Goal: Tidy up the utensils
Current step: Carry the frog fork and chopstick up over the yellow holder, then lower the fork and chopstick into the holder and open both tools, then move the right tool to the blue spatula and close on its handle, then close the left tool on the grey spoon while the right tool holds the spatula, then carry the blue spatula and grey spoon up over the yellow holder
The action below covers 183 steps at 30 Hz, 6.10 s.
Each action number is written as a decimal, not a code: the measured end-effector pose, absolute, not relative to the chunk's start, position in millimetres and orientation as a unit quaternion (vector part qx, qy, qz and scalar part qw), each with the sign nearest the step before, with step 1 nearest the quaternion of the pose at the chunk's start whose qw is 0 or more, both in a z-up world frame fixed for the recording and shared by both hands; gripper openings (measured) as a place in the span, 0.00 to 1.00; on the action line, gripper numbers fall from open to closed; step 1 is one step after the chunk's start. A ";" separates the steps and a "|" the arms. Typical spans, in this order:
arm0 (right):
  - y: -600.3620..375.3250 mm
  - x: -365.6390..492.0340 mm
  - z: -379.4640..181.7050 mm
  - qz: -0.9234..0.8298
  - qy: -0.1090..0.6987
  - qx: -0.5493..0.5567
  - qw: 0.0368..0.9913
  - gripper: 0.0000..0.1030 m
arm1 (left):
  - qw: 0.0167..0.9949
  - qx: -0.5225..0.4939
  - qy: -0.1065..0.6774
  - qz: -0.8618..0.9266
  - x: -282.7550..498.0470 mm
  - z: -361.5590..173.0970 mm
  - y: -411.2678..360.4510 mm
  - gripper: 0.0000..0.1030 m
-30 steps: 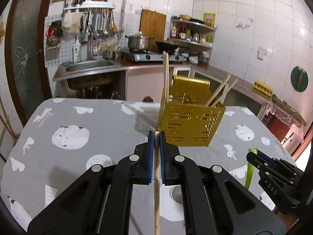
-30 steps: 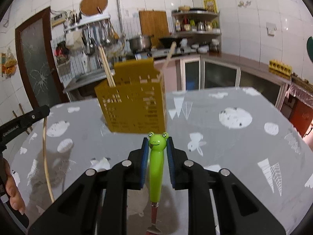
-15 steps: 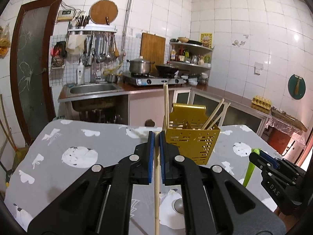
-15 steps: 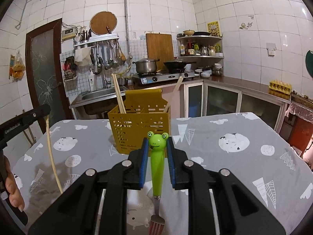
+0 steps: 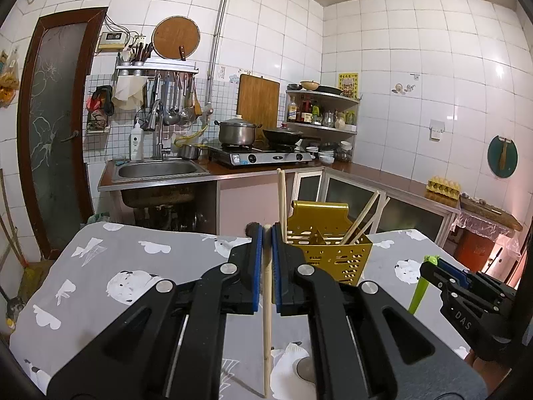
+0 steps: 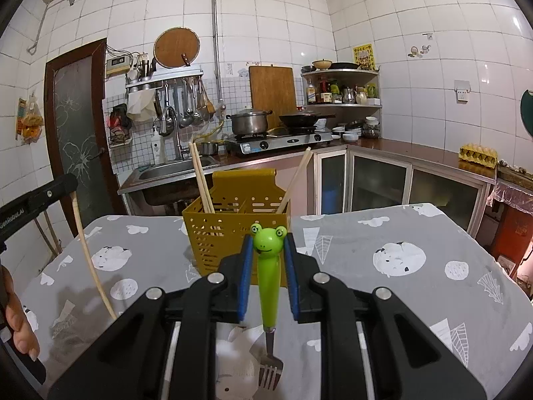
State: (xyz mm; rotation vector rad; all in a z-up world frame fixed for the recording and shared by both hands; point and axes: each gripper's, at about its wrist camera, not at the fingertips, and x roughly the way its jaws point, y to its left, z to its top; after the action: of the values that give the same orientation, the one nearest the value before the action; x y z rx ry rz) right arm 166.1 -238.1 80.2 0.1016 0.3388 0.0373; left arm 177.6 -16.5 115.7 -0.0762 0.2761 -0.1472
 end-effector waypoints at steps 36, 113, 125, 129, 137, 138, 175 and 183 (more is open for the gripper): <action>-253.4 350.9 130.0 0.046 0.153 0.051 0.986 0.18 | 0.987 -0.023 0.128 -0.097 383.0 142.1 -93.4 0.04; -234.8 215.1 -39.4 0.001 0.425 0.056 0.903 0.27 | 0.919 -0.049 0.389 -0.036 222.3 -27.4 -3.8 0.95; -292.6 213.3 -45.8 -0.017 0.420 0.081 0.904 0.27 | 0.892 -0.037 0.445 -0.077 237.1 -46.0 -87.6 0.91; -293.0 213.3 -47.4 -0.017 0.416 0.083 0.906 0.27 | 0.886 -0.027 0.457 -0.072 243.0 -51.3 -101.3 0.75; -286.2 212.3 -42.8 -0.009 0.406 0.081 0.910 0.26 | 0.886 -0.001 0.458 -0.065 249.4 -49.3 -104.9 0.33; -285.1 212.5 -41.4 -0.009 0.403 0.079 0.912 0.26 | 0.887 -0.001 0.458 -0.067 249.7 -49.0 -104.7 0.33; -249.3 233.8 66.4 0.013 0.198 0.032 0.980 0.07 | 0.977 0.017 0.194 -0.085 251.9 78.6 -56.3 0.33; -250.2 245.4 68.0 0.019 0.198 0.029 0.980 0.05 | 0.978 0.012 0.188 -0.087 261.8 82.4 -50.5 0.33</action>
State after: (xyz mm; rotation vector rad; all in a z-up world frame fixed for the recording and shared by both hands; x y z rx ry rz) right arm 245.4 -250.2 68.0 0.0580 0.3986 0.0373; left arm 261.8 -50.5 82.4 0.0238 0.3796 -0.1753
